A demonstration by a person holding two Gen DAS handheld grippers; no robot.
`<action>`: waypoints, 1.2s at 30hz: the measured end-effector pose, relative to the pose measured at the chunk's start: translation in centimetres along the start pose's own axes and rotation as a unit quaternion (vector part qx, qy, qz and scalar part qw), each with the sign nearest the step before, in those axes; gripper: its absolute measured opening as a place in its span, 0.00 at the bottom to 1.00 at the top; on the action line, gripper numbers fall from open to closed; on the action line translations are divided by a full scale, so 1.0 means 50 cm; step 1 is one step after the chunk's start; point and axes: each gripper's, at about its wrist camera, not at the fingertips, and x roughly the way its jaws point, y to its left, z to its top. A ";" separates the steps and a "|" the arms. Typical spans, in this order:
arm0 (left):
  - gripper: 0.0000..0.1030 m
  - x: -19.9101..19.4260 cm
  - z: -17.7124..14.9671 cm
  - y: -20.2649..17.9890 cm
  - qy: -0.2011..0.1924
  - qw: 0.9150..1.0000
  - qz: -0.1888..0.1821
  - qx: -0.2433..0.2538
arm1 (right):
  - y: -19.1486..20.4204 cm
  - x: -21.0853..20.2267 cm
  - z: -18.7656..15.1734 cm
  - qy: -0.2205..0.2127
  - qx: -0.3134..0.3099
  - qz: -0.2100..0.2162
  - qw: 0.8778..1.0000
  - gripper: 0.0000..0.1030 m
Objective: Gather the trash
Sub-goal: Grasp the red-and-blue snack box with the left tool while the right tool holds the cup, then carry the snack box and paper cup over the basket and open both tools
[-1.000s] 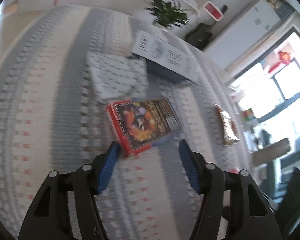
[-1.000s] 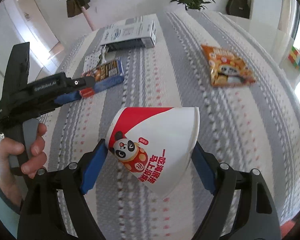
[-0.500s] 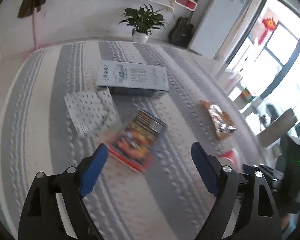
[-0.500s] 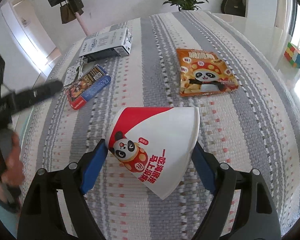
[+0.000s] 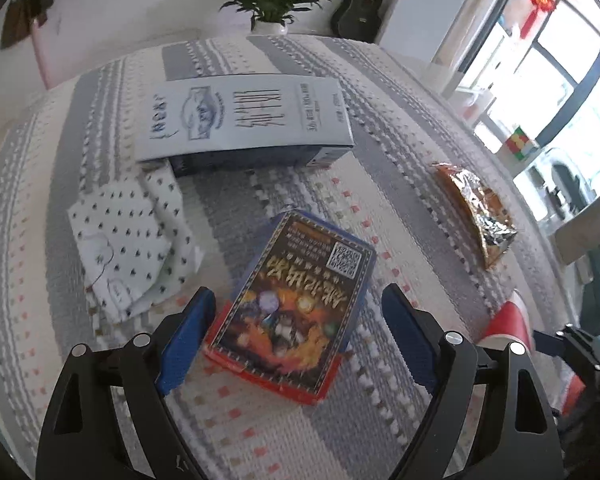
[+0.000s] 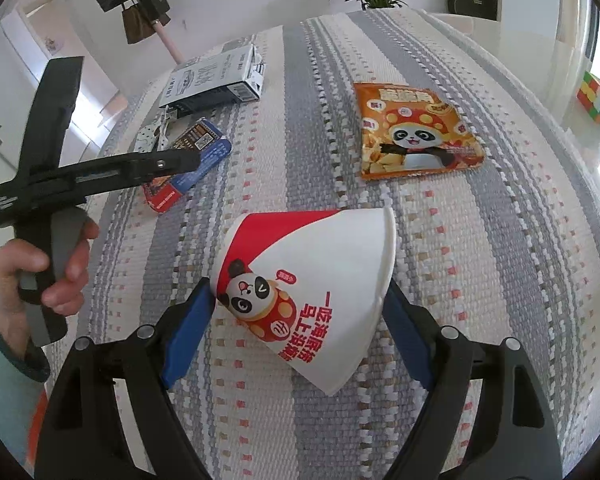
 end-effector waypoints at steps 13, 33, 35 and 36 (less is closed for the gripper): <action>0.60 -0.067 -0.052 0.007 -0.042 0.999 0.016 -0.025 | 0.007 0.001 0.018 0.017 0.061 0.001 0.998 0.82; 0.60 -0.521 -0.196 0.254 -0.228 0.959 0.045 -0.164 | 0.452 -0.082 0.097 -0.062 -0.156 0.071 0.983 0.73; 0.60 -0.563 -0.218 0.293 -0.238 0.951 0.068 -0.183 | 0.531 -0.076 0.099 -0.064 -0.186 0.087 0.977 0.73; 0.60 -0.585 -0.233 0.318 -0.245 0.946 0.079 -0.197 | 0.559 -0.073 0.098 -0.065 -0.195 0.092 0.974 0.73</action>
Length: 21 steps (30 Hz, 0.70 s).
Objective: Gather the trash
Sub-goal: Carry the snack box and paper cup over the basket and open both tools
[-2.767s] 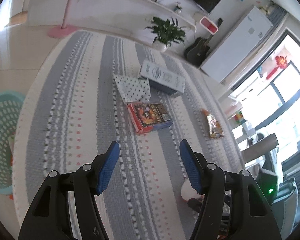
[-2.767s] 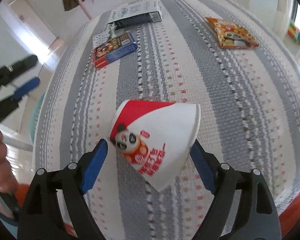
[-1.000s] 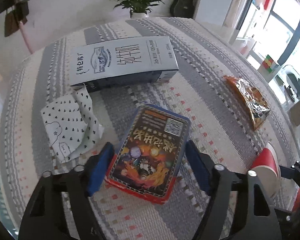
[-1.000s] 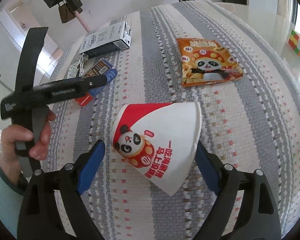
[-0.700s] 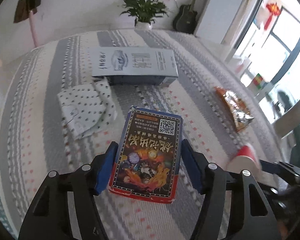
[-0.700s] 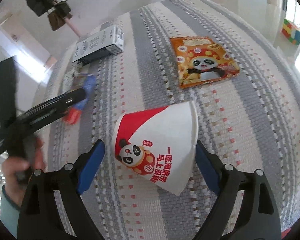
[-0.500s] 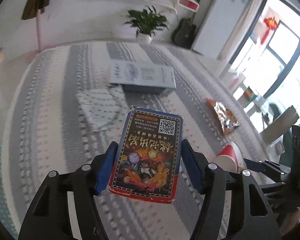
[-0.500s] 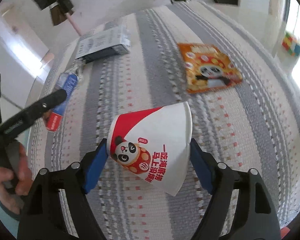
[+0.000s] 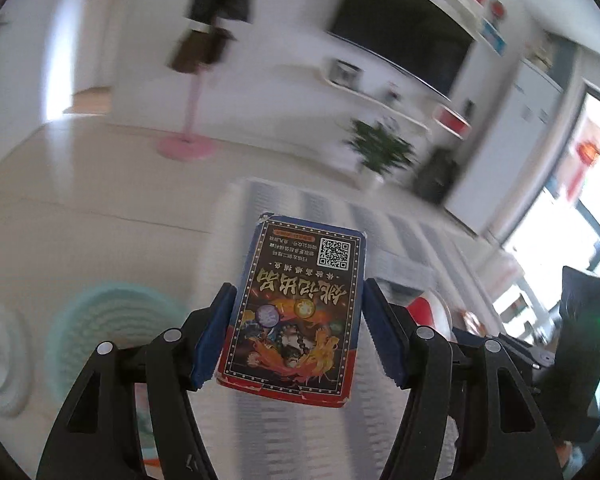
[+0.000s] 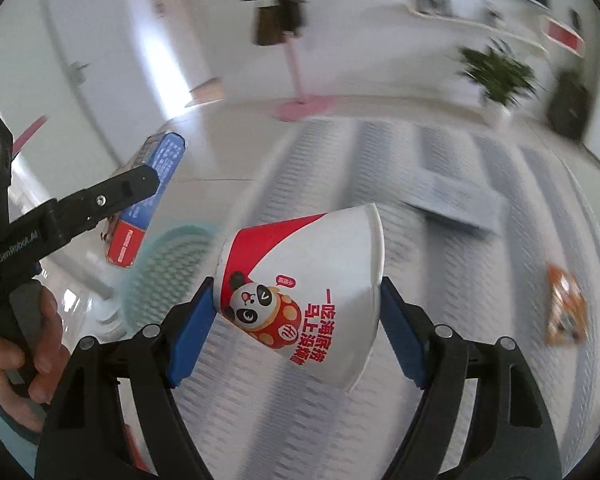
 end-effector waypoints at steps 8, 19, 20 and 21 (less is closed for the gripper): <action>0.60 -0.056 0.002 0.216 -0.021 0.991 0.083 -0.102 | 0.182 0.134 0.050 0.036 -0.054 0.042 0.997 0.73; 0.62 -0.005 -0.042 0.349 0.012 0.979 0.095 -0.179 | 0.262 0.312 0.025 0.106 -0.071 0.043 0.991 0.74; 0.64 -0.005 -0.042 0.351 0.011 0.979 0.094 -0.183 | 0.266 0.321 0.023 0.108 -0.071 0.044 0.991 0.74; 0.69 -0.009 -0.045 0.358 0.009 0.978 0.091 -0.190 | 0.266 0.333 0.025 0.112 -0.071 0.046 0.990 0.74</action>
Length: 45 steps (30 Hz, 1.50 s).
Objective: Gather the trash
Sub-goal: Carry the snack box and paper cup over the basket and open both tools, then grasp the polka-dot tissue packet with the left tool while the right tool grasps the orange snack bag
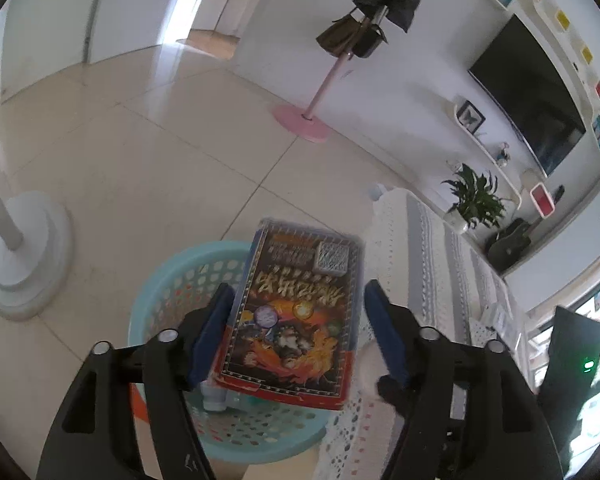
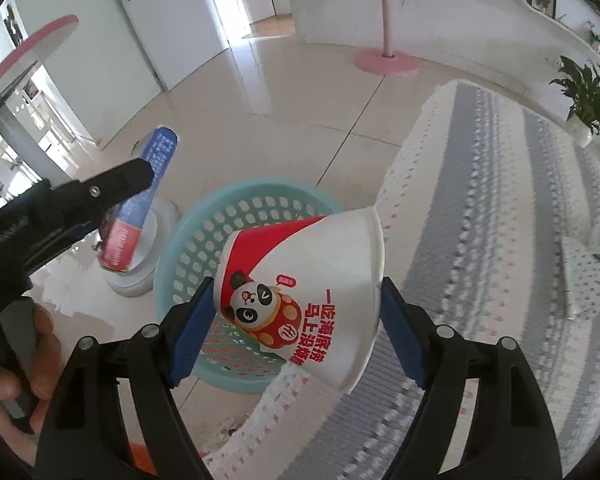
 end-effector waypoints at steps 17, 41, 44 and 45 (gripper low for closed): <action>0.71 -0.024 -0.017 -0.068 -0.026 0.998 -0.041 0.040 | -0.048 -0.061 -0.036 -0.023 0.031 0.013 0.999 0.77; 0.70 0.179 -0.230 -0.579 0.083 0.959 -0.147 0.226 | -0.590 -0.395 -0.228 -0.126 0.191 -0.185 0.956 0.77; 0.70 0.238 -0.264 -0.615 0.106 0.954 -0.142 0.240 | -0.664 -0.397 -0.271 -0.119 0.215 -0.210 0.946 0.77; 0.70 0.250 -0.275 -0.618 0.112 0.953 -0.140 0.243 | -0.677 -0.396 -0.281 -0.117 0.220 -0.215 0.944 0.77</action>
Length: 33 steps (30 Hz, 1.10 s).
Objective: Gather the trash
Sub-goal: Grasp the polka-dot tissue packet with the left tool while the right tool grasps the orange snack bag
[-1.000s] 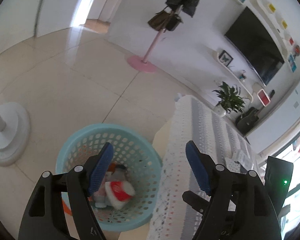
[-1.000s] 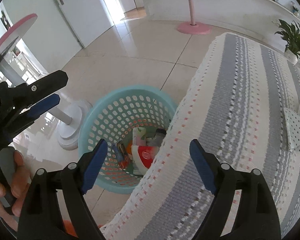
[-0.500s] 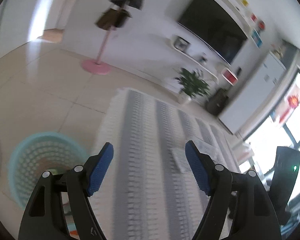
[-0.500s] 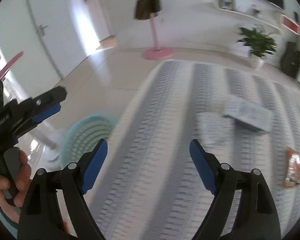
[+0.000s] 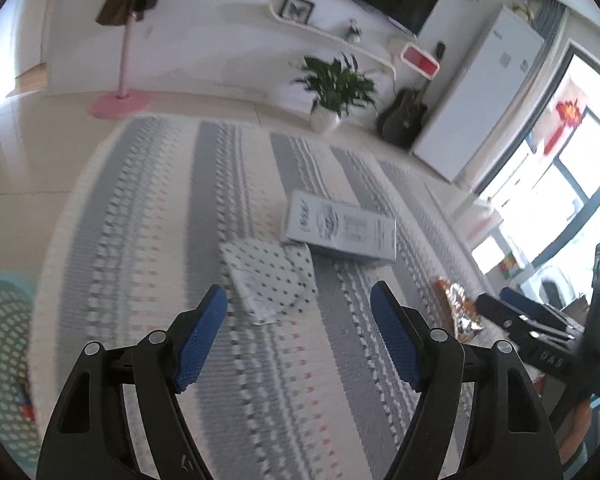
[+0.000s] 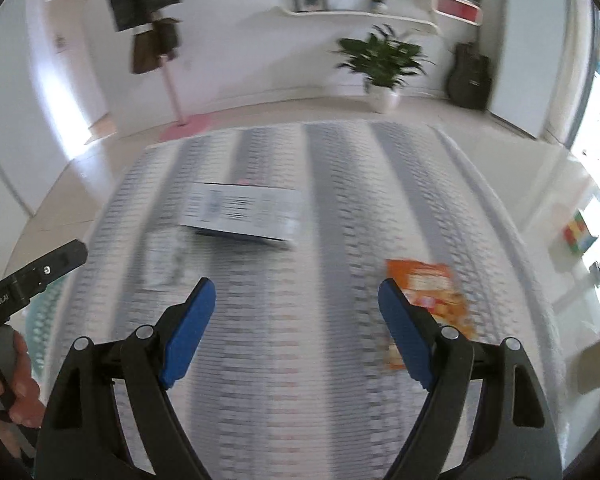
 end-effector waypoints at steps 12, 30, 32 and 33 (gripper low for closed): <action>0.71 0.185 -0.009 -0.029 0.063 0.994 0.088 0.030 | -0.142 0.089 -0.056 0.036 0.043 -0.016 0.998 0.77; 0.17 0.195 0.004 -0.007 0.053 0.992 0.114 0.031 | -0.135 0.148 -0.095 0.048 0.025 -0.083 0.995 0.58; 0.13 0.190 0.004 0.007 0.052 0.995 0.089 0.014 | -0.137 0.148 -0.091 0.044 0.030 -0.083 0.995 0.41; 0.09 0.188 0.003 0.010 0.051 0.996 0.077 0.009 | -0.139 0.148 -0.091 0.042 0.033 -0.076 0.996 0.34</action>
